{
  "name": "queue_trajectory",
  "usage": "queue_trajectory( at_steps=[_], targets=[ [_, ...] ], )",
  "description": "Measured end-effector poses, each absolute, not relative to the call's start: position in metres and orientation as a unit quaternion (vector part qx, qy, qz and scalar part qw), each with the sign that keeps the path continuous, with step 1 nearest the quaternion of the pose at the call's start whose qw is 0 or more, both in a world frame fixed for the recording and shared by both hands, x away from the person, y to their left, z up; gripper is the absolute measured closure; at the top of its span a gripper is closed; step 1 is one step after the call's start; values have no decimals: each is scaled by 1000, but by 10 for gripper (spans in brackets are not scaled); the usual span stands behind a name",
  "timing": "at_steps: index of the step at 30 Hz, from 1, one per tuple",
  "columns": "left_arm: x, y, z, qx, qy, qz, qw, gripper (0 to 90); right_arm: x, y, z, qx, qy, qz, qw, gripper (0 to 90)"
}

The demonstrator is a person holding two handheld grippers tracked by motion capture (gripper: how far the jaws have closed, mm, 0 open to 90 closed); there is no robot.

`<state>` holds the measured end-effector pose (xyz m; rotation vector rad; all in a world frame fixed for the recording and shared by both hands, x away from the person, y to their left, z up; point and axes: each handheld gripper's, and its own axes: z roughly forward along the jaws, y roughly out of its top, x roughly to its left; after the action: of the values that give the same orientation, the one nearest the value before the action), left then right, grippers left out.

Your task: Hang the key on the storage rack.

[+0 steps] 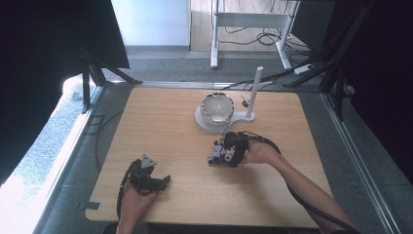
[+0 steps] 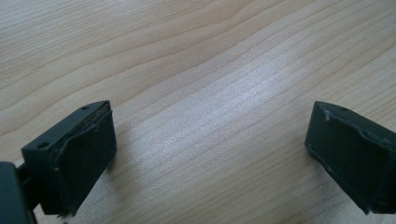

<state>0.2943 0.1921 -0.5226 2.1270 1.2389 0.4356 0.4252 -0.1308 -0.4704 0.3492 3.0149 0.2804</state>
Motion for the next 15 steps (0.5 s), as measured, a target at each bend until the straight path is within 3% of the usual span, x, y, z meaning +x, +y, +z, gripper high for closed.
queue_trajectory(
  at_steps=[5, 7, 15],
  targets=[
    [294, 192, -523, 808, 470, 165, 315, 19, 429, -123, -478, 105, 991, 70, 43, 178],
    [294, 192, -523, 808, 470, 165, 316, 19, 430, -121, -481, 101, 992, 67, 38, 262],
    [294, 192, -523, 807, 470, 165, 316, 19, 429, -121, -476, 105, 992, 54, 46, 310]
  ],
)
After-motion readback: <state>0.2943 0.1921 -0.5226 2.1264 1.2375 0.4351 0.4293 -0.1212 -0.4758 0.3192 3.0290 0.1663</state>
